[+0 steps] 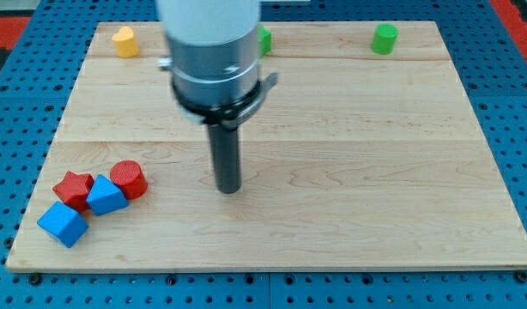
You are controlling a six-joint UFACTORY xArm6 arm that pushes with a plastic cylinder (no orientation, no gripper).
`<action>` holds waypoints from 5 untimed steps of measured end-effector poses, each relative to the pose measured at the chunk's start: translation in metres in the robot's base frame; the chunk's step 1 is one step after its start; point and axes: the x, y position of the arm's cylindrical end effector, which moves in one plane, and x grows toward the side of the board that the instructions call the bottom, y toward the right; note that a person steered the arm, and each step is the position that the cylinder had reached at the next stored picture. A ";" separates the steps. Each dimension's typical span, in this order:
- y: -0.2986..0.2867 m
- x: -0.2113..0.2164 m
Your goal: Point at the blue triangle
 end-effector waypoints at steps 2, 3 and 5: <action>-0.030 0.020; -0.036 0.026; -0.055 0.075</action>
